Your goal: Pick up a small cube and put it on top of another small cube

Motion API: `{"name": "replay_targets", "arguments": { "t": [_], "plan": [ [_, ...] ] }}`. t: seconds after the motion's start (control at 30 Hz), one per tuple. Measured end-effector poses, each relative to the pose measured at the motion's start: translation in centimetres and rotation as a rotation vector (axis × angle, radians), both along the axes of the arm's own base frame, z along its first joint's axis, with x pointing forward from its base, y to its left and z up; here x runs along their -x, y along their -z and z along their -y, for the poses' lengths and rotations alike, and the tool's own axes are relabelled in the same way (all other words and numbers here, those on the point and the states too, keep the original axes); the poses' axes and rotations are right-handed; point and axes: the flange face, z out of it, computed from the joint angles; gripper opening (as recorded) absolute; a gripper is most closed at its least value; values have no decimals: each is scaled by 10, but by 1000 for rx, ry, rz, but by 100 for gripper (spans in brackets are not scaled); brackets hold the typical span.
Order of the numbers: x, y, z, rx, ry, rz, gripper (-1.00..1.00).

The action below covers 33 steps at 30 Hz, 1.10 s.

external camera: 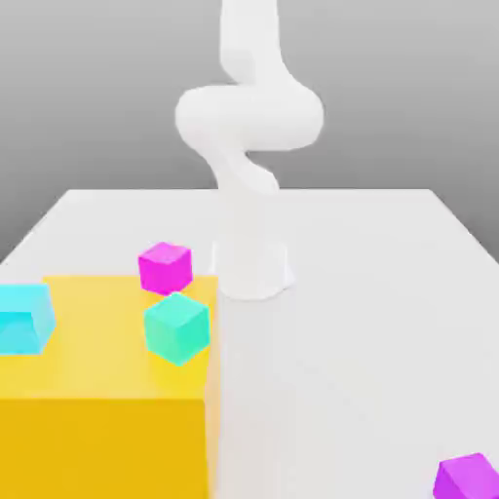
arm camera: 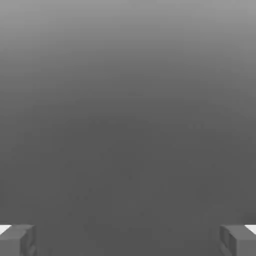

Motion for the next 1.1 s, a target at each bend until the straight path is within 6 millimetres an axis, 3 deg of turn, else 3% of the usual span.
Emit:
{"name": "replay_targets", "arguments": {
  "t": [0.27, 0.53, 0.8, 1.03, 1.1],
  "plan": [
    [-88, 102, -56, 60, -33, -195, 0],
    [-140, 225, -116, 97, -91, -378, 0],
    [-152, 358, -178, 105, -168, -559, 0],
    [-130, 472, -230, 84, -235, -715, 0],
    [-128, 503, -235, 79, -241, -731, 0]
  ]
}}
